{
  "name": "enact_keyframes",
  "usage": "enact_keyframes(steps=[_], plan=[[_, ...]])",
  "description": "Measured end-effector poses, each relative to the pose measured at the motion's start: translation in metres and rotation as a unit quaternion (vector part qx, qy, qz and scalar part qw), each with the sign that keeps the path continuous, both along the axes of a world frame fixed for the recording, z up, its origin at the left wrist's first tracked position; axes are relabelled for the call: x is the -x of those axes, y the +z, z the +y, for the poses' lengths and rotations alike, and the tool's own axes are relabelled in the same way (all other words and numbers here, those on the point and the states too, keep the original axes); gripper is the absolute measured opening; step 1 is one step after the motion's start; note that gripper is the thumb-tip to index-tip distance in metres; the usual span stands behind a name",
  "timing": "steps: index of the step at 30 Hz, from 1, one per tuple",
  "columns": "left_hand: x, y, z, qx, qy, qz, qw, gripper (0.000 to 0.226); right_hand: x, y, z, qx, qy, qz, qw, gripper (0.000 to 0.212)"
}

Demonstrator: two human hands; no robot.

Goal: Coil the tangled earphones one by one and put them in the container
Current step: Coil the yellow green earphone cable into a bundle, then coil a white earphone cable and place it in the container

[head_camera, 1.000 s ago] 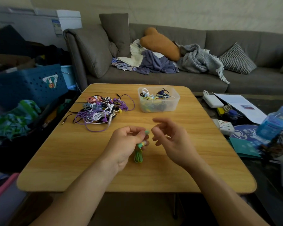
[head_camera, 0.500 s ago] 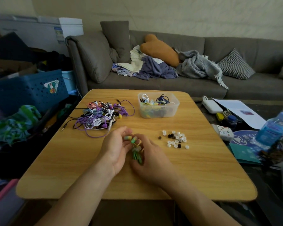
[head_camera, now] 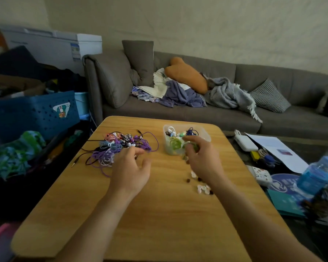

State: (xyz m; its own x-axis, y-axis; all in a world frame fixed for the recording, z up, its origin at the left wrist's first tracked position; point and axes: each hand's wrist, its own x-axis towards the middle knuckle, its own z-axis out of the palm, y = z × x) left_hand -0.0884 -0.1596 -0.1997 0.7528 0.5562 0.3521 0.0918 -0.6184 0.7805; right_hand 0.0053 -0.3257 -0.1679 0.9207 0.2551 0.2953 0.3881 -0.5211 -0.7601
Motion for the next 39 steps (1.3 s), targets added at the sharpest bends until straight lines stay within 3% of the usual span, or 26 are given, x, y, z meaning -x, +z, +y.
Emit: enact_keyframes(steps=[3, 6, 9, 14, 18, 22, 25, 28, 30, 32, 39], plan=[[-0.008, -0.003, 0.021, -0.112, 0.023, 0.015, 0.993, 0.021, -0.045, 0.028, 0.004, 0.089, -0.013, -0.040, 0.995, 0.026], [-0.013, -0.009, 0.039, -0.183, 0.035, 0.069, 0.980, 0.032, -0.086, 0.042, 0.012, 0.150, -0.039, -0.047, 0.987, 0.029], [-0.015, -0.014, 0.052, -0.233, 0.041, 0.107, 0.966, 0.046, -0.111, 0.043, 0.023, 0.193, -0.051, -0.064, 0.978, 0.019], [-0.015, -0.022, 0.068, -0.234, 0.048, 0.181, 0.954, 0.062, -0.110, 0.018, 0.038, 0.285, 0.029, -0.033, 0.957, 0.019], [-0.012, -0.026, 0.076, -0.201, 0.037, 0.195, 0.959, 0.062, -0.088, 0.011, 0.047, 0.316, 0.017, -0.054, 0.947, 0.039], [-0.006, -0.026, 0.075, -0.187, 0.046, 0.177, 0.965, 0.048, -0.073, 0.000, 0.057, 0.208, -0.023, -0.155, 0.965, 0.026], [-0.003, -0.021, 0.074, -0.164, 0.056, 0.142, 0.975, 0.034, -0.054, -0.010, 0.075, 0.138, 0.080, -0.194, 0.968, 0.021], [0.000, -0.017, 0.074, -0.158, 0.060, 0.130, 0.977, 0.021, -0.021, -0.016, 0.100, 0.137, 0.181, -0.134, 0.965, 0.026], [0.003, -0.017, 0.074, -0.158, 0.056, 0.118, 0.979, 0.023, -0.010, -0.026, 0.115, 0.115, 0.195, -0.063, 0.972, 0.035], [0.006, -0.018, 0.073, -0.155, 0.050, 0.104, 0.981, 0.023, -0.004, -0.038, 0.125, 0.114, 0.175, -0.015, 0.978, 0.042], [0.012, -0.017, 0.079, -0.133, 0.074, 0.020, 0.988, 0.020, -0.011, -0.053, 0.128, 0.002, 0.088, 0.046, 0.995, 0.020]])
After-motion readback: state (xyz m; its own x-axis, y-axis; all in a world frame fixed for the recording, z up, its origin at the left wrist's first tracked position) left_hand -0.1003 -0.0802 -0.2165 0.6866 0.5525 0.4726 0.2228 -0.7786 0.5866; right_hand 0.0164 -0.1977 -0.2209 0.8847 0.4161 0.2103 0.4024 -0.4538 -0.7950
